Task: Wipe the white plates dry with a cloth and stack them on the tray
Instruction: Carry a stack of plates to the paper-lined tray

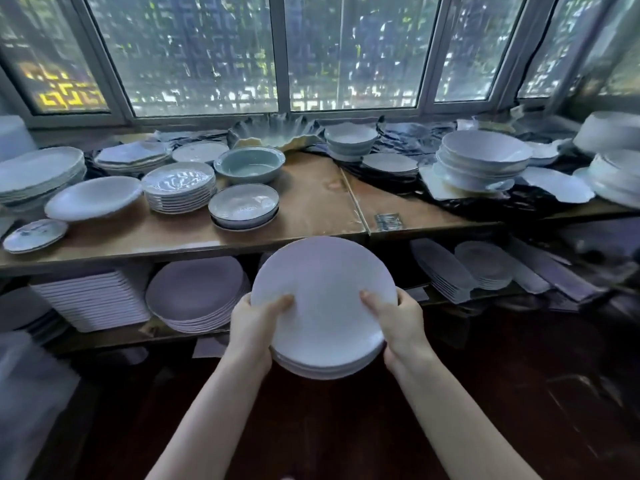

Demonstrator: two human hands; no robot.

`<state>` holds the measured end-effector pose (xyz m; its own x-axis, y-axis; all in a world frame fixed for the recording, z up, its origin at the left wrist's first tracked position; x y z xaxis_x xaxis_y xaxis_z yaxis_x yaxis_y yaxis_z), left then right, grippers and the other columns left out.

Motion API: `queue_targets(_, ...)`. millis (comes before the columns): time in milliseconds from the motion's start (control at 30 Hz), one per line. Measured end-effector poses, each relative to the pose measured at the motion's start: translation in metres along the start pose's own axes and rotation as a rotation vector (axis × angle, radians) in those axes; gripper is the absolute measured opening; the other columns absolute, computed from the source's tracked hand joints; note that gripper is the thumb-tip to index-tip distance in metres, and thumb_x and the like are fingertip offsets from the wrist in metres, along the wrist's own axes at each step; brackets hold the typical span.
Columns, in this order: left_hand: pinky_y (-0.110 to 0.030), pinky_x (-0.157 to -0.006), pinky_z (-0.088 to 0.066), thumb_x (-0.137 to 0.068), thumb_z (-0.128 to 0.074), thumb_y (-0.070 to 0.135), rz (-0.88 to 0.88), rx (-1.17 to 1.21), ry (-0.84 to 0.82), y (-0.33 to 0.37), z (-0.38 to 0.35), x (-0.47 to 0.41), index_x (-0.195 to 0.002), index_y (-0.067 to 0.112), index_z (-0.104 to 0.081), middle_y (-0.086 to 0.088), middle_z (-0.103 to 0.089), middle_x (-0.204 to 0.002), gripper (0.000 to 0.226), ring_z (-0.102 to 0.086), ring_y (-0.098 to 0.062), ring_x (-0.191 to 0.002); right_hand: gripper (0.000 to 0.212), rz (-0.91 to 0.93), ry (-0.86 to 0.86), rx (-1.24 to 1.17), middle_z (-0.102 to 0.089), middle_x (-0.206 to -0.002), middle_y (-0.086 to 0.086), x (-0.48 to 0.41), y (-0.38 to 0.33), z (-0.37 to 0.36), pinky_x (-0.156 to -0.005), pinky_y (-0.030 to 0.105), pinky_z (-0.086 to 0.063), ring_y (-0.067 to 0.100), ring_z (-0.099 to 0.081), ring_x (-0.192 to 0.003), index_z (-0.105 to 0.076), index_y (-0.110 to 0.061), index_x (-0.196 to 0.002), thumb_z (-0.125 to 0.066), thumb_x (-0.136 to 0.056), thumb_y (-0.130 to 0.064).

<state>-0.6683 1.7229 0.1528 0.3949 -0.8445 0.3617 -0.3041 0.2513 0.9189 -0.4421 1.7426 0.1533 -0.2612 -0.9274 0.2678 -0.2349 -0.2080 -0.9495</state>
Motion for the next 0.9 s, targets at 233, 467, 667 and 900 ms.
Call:
queue_targets(233, -0.057, -0.086, -0.055, -0.078, -0.075, 0.006, 0.052, -0.041, -0.049, 0.018, -0.068, -0.145, -0.105, 0.006, -0.063, -0.017, -0.072, -0.102, 0.029, -0.069, -0.037, -0.094, 0.018, -0.03, 0.044, -0.005, -0.072, -0.096, 0.013, -0.149, -0.007, -0.046, -0.073, 0.04, -0.059, 0.031, -0.07, -0.086, -0.066, -0.009, -0.1, -0.075, -0.085, -0.007)
queue_targets(467, -0.037, -0.067, -0.058, -0.076, -0.078, 0.009, 0.099, -0.061, -0.068, 0.034, -0.124, -0.277, -0.112, 0.01, -0.06, -0.011, -0.07, -0.104, 0.04, -0.069, -0.028, -0.089, 0.019, -0.082, 0.093, -0.009, -0.074, -0.093, 0.008, -0.275, -0.007, -0.087, -0.059, 0.029, -0.055, 0.025, -0.072, -0.083, -0.068, -0.013, -0.1, -0.075, -0.084, -0.007)
queue_targets(667, -0.037, -0.067, -0.055, -0.075, -0.08, 0.019, 0.168, -0.038, -0.031, 0.02, -0.172, -0.356, -0.108, 0.012, -0.062, -0.009, -0.07, -0.106, 0.039, -0.069, -0.027, -0.091, 0.027, -0.163, 0.099, 0.001, -0.074, -0.097, 0.01, -0.373, 0.002, -0.098, -0.066, 0.035, -0.057, 0.028, -0.072, -0.086, -0.067, -0.014, -0.107, -0.076, -0.082, -0.008)
queue_targets(900, -0.059, -0.09, -0.053, -0.055, -0.078, 0.027, 0.23, -0.031, 0.08, 0.002, -0.224, -0.425, -0.118, 0.01, -0.059, -0.011, -0.068, -0.115, 0.068, -0.066, -0.033, -0.102, 0.035, -0.219, -0.008, 0.117, -0.075, -0.099, 0.005, -0.488, 0.009, -0.116, -0.069, 0.036, -0.058, 0.026, -0.072, -0.09, -0.067, -0.024, -0.103, -0.075, -0.069, -0.022)
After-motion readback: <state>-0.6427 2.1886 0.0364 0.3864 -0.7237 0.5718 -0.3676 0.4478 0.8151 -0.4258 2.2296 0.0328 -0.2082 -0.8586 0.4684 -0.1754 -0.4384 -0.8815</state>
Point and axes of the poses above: each hand's wrist, its own x-axis away from the middle knuckle, its own z-axis out of the back of the hand, y = z × x, the point moved 7 cm from there along -x, towards the middle knuckle
